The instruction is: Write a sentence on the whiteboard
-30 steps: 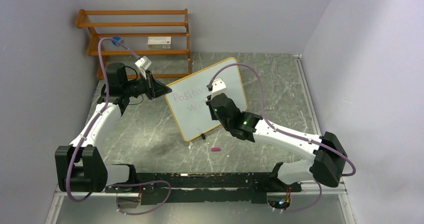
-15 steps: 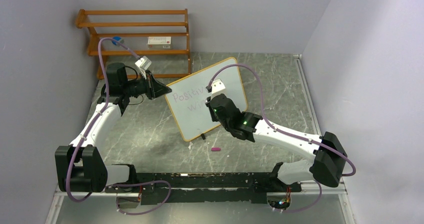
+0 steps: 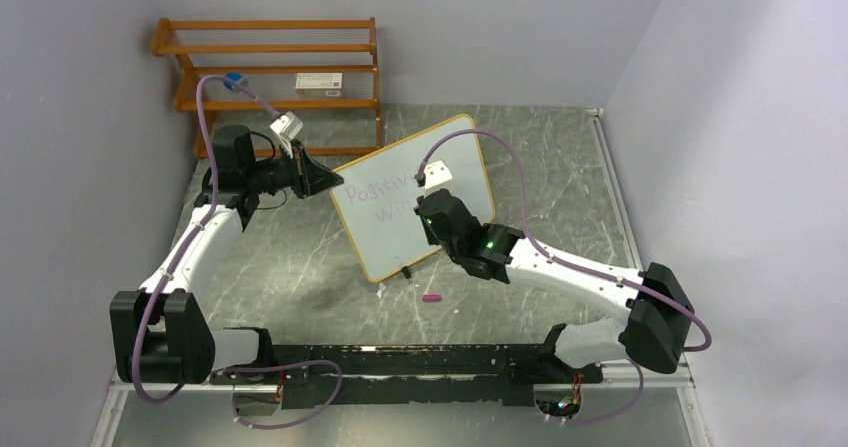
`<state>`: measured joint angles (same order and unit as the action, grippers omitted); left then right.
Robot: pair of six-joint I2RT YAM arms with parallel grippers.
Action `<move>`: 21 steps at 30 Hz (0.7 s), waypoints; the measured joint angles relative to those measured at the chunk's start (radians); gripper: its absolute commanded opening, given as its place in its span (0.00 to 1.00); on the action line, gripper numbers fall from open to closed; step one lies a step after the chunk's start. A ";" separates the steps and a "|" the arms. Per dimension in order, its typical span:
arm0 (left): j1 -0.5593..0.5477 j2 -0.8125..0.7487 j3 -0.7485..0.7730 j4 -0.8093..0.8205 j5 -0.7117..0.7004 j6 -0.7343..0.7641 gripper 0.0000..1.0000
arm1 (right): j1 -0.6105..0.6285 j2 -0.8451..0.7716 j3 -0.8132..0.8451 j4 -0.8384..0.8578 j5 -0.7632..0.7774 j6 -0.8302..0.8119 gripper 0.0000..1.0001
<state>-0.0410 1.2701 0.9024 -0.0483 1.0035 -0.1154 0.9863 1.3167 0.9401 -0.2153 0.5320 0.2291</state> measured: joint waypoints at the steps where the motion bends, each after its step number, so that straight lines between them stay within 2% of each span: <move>1: 0.000 0.000 0.000 0.000 0.000 0.000 0.05 | 0.000 0.000 0.000 -0.002 0.000 0.001 0.00; 21: 0.000 0.000 0.000 0.000 -0.001 0.000 0.05 | -0.001 0.005 0.000 -0.039 -0.035 0.011 0.00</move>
<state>-0.0414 1.2701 0.9028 -0.0486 1.0027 -0.1154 0.9855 1.3220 0.9401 -0.2543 0.4965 0.2401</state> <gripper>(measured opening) 0.086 0.150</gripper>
